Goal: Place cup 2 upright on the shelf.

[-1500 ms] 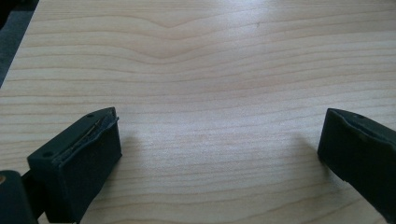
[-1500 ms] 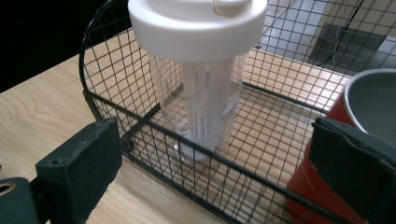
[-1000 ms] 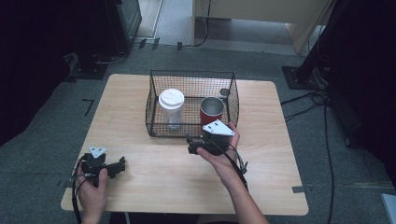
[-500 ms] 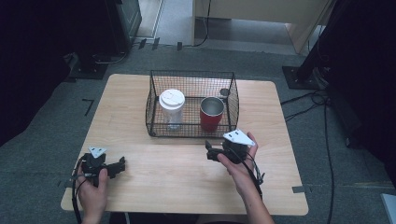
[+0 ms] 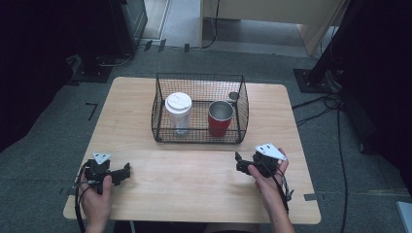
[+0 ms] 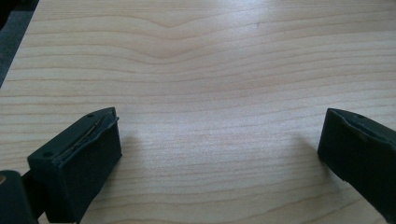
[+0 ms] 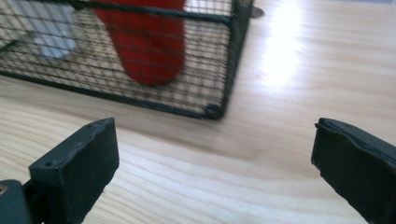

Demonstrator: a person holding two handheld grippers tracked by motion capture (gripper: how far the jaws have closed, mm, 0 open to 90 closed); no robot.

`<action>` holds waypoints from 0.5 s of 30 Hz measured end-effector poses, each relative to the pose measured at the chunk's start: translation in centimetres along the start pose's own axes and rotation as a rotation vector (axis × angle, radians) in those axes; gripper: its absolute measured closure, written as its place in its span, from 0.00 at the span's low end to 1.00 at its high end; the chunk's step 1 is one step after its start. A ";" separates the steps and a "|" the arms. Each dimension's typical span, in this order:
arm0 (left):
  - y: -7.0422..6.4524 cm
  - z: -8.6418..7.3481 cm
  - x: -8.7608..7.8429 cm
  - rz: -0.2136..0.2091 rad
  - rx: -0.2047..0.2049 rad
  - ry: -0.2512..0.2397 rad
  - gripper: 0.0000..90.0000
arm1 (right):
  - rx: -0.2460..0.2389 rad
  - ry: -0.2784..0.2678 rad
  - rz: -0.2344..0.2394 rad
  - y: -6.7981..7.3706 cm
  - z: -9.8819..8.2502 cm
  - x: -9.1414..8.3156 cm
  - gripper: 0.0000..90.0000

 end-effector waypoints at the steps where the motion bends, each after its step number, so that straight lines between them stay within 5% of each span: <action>1: 0.0 0.0 0.0 0.000 0.000 0.000 0.00 | 0.008 0.009 -0.008 -0.4 -0.5 0.0 0.01; 15: 0.0 0.0 0.0 0.000 -0.001 0.000 0.00 | 0.065 0.077 -0.072 -4.4 -5.1 -1.1 0.01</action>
Point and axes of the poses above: each handheld gripper's, and its own axes: x roughly forward along the jaws, z roughly out of its top, y roughly to its left, the point moved 9 cm from there along x, roughly forward along the jaws, and after that the axes turned 15 degrees about -x, right-handed, at the moved point
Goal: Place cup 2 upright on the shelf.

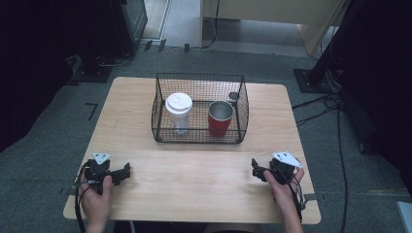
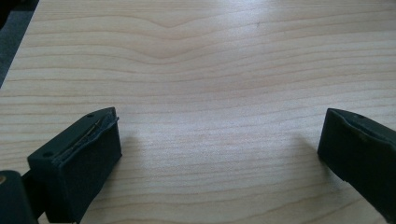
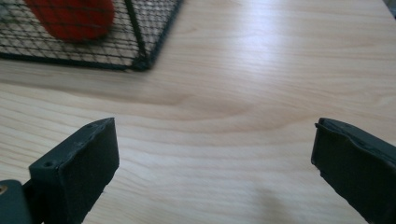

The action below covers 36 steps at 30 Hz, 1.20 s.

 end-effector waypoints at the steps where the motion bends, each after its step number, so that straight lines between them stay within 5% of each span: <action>1: 0.0 0.0 0.0 0.000 0.000 0.000 0.00 | 0.006 0.004 -0.001 -0.3 -0.3 -0.1 0.01; 23: 0.0 0.0 0.0 0.000 0.000 0.000 0.00 | 0.082 0.150 -0.063 -5.3 -6.2 -2.2 0.01; 36: 0.0 0.0 0.0 0.000 0.000 0.001 0.00 | 0.079 0.187 -0.106 -7.5 -7.4 -2.8 0.00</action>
Point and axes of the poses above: each handheld gripper's, and its own axes: x roughly forward along the jaws, z roughly out of its top, y roughly to its left, the point moved 9 cm from there along x, roughly forward along the jaws, and after that the axes turned 15 degrees about -x, right-handed, at the moved point
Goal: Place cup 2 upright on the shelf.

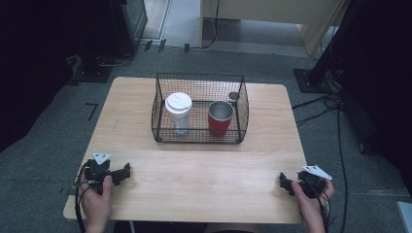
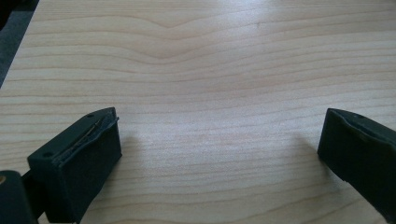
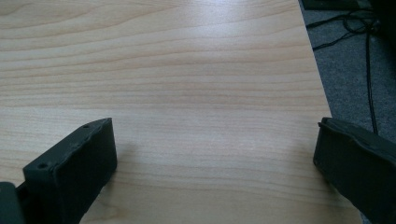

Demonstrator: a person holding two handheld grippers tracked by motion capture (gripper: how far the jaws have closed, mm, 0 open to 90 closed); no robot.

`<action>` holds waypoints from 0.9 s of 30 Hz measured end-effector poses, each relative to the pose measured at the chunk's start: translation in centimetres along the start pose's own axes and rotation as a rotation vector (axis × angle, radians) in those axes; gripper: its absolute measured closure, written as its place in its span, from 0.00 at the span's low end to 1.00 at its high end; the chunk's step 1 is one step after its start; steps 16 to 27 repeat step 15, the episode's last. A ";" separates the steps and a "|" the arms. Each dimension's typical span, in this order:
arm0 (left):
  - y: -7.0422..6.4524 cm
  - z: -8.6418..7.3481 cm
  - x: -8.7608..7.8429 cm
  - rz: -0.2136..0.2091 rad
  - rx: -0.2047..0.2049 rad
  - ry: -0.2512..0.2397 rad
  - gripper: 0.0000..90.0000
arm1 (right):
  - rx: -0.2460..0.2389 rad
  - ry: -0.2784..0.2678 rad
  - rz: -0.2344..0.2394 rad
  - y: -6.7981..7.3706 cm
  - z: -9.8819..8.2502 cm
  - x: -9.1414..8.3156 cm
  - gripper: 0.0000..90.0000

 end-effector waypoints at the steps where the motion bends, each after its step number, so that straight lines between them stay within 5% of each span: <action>1: 0.0 0.0 0.0 0.000 0.000 0.000 0.00 | -0.001 0.001 0.000 0.0 0.0 0.0 0.00; 27: -0.1 0.0 0.0 0.001 0.000 0.000 0.00 | 0.008 0.003 -0.013 0.0 0.3 0.3 0.00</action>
Point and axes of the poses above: each handheld gripper's, and its own axes: x roughly forward along the jaws, z roughly out of its top, y roughly to its left, the point moved 9 cm from there along x, roughly forward along the jaws, and after that the axes turned 15 degrees about -x, right-handed, at the moved point
